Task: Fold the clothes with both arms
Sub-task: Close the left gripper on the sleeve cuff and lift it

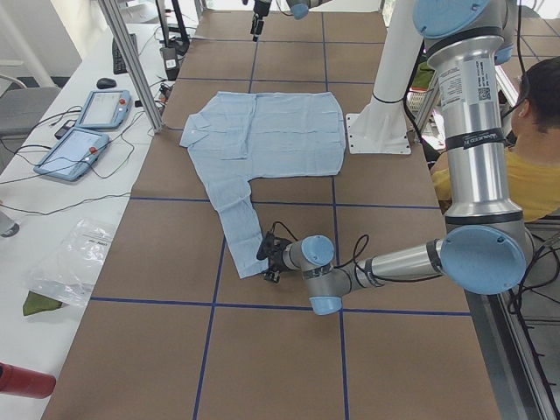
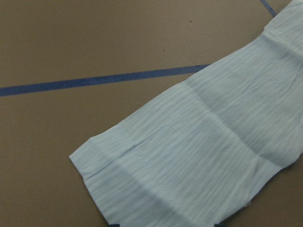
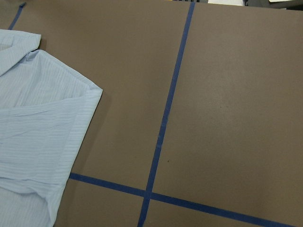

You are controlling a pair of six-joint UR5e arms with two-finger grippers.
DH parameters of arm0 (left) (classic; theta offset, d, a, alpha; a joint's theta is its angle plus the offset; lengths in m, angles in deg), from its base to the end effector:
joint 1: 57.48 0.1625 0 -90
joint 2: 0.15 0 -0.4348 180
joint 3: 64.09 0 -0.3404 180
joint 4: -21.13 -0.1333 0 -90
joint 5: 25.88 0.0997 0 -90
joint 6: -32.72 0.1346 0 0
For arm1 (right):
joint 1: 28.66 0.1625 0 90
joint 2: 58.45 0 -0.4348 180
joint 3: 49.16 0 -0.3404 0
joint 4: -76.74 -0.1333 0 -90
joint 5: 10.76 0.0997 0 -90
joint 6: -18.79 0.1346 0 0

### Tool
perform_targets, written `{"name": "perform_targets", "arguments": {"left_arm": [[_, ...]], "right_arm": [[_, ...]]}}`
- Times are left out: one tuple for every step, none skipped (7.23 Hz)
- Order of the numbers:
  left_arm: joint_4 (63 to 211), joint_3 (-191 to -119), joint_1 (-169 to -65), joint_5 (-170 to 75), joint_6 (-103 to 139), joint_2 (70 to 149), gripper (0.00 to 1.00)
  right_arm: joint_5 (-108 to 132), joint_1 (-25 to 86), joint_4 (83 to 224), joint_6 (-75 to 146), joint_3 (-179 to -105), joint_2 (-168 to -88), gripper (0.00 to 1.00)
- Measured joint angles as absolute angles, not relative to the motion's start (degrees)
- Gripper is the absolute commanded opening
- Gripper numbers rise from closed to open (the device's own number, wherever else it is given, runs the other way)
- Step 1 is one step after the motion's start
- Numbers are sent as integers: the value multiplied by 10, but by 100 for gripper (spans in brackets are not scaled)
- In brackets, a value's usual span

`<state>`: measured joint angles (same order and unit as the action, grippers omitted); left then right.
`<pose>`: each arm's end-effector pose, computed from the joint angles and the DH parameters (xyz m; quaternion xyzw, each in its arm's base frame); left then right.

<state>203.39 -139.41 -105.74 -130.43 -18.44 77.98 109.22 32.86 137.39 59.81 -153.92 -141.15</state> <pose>0.1753 -0.3459 0.7029 0.2937 0.4633 0.0000 0.8361 -0.1918 -0.4921 0.4607 0.2114 -0.4303 -0.0165 0.8774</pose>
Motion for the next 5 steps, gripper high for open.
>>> {"name": "perform_targets", "arguments": {"left_arm": [[2033, -1396, -1057, -1300, -184, 777, 70], [2032, -1397, -1055, -1297, -184, 777, 70], [2030, -1395, -1054, -1295, -184, 780, 70], [2028, -1394, -1052, -1295, -184, 784, 70], [2026, -1392, -1051, -1294, -184, 788, 68]], "right_arm": [[1092, 329, 1374, 598, -1539, -1412, 100], [1092, 329, 1374, 598, -1539, -1412, 100], [1092, 329, 1374, 598, -1539, -1412, 100], [1092, 329, 1374, 598, -1538, -1412, 100], [1092, 329, 1374, 598, -1538, -1412, 100]]}}
